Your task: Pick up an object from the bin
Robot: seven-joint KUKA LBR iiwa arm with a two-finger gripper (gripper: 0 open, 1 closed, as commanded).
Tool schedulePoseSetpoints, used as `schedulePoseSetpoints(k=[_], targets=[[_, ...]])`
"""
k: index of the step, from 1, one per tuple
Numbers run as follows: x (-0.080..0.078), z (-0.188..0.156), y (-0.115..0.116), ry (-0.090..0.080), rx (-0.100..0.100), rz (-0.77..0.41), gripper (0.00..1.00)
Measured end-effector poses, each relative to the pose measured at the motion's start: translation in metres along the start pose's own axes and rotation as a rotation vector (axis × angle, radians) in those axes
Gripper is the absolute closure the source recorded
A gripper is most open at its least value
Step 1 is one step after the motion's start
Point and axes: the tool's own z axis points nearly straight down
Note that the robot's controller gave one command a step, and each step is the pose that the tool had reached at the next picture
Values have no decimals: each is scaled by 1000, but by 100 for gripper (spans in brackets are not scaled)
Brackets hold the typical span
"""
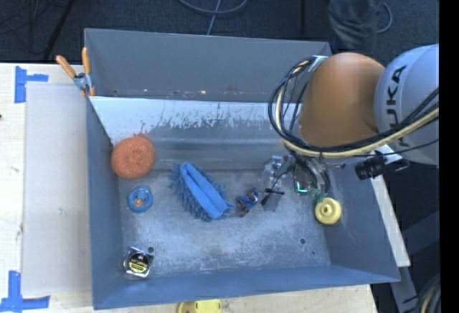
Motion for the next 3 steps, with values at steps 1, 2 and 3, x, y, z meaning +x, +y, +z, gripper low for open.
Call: schedulePoseSetpoints(k=[1, 2, 3], targets=[[1, -6, -4, -5, -1, 0, 0], [-19, 32, 13, -14, -2, -28, 0], [-17, 87, 11, -8, -2, -59, 0]])
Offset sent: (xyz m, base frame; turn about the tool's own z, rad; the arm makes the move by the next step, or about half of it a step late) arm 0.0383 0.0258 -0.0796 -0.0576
